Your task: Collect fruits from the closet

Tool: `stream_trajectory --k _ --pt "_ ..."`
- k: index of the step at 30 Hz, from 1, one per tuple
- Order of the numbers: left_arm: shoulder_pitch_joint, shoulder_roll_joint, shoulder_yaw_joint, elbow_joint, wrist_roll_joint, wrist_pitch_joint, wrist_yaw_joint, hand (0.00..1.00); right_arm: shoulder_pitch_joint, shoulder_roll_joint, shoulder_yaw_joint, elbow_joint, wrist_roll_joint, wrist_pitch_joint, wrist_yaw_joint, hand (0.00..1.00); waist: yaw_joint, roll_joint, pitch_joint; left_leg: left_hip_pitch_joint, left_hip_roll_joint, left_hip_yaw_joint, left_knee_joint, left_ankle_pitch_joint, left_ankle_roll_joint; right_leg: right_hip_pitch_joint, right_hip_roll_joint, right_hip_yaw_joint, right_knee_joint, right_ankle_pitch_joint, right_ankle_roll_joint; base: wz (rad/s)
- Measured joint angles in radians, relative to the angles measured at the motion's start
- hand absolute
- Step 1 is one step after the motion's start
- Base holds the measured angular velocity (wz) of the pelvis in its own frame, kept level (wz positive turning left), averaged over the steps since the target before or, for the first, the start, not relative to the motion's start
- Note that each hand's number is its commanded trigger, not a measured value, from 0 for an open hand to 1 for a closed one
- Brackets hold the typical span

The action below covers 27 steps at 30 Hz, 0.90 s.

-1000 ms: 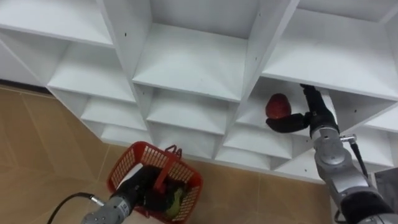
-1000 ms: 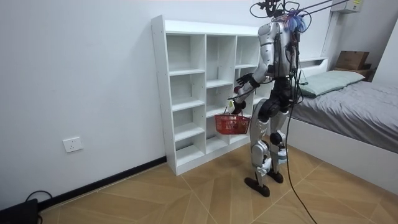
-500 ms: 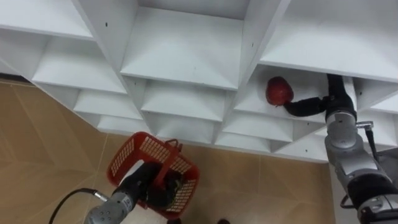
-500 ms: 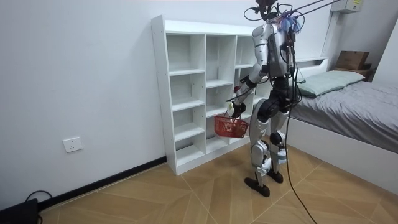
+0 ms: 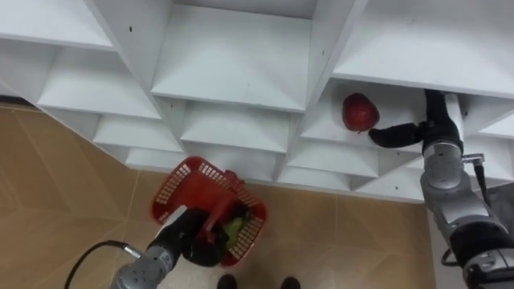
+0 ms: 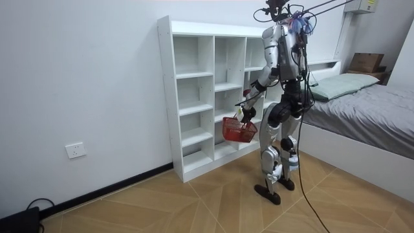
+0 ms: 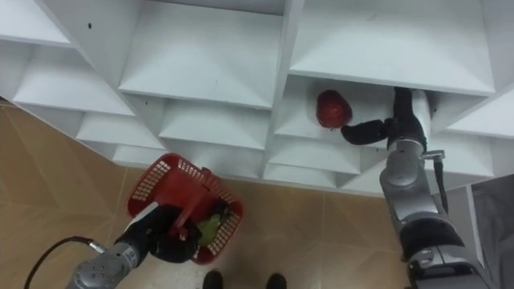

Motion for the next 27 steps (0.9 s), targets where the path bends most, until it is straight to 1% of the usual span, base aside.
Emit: stream_trajectory --k 4,7,11,17,23,27 --pt "0.000 0.000 -0.012 0.006 0.000 0.017 -0.001 1.00 0.000 -0.001 0.001 0.000 0.000 0.006 0.019 0.00 0.001 0.000 0.0001 -0.001 0.000 0.004 0.000 0.001 0.000 -0.010 -0.002 0.000 0.013 0.000 0.000 -0.03" --pt "-0.007 -0.003 -0.022 0.026 0.000 0.020 -0.001 1.00 0.000 0.000 0.003 0.000 -0.005 0.015 0.027 0.00 0.002 0.001 0.0008 -0.001 0.000 0.008 0.000 0.002 0.001 -0.011 -0.002 0.001 0.014 0.000 0.000 0.00" --pt "-0.007 -0.005 -0.033 0.038 0.000 0.022 -0.001 1.00 0.000 0.000 0.005 0.000 -0.043 0.020 0.041 0.00 0.002 0.003 0.0016 0.000 0.000 0.011 -0.003 0.002 0.001 -0.012 -0.002 0.001 0.014 0.000 0.000 -0.01" --pt "-0.015 -0.005 -0.038 0.039 -0.001 0.022 -0.001 1.00 0.000 0.001 0.039 0.000 -0.080 0.020 0.045 0.00 0.006 0.006 0.0012 -0.001 0.001 0.010 -0.004 0.003 0.001 -0.011 -0.002 0.000 0.013 0.000 0.000 0.00" --pt "-0.022 -0.008 -0.039 0.044 -0.001 0.022 -0.002 1.00 -0.004 0.001 0.039 0.000 -0.089 0.020 0.055 0.00 0.024 0.010 0.0002 0.000 0.001 0.011 -0.004 0.003 0.001 -0.011 -0.002 0.001 0.011 0.000 0.000 0.00" --pt "-0.022 -0.007 -0.038 0.044 -0.001 0.022 -0.002 1.00 -0.018 0.001 0.039 -0.001 -0.116 0.020 0.066 0.00 0.026 0.015 0.0005 0.000 0.000 0.011 -0.004 0.005 0.001 -0.010 -0.002 0.001 0.011 0.000 0.000 0.00"
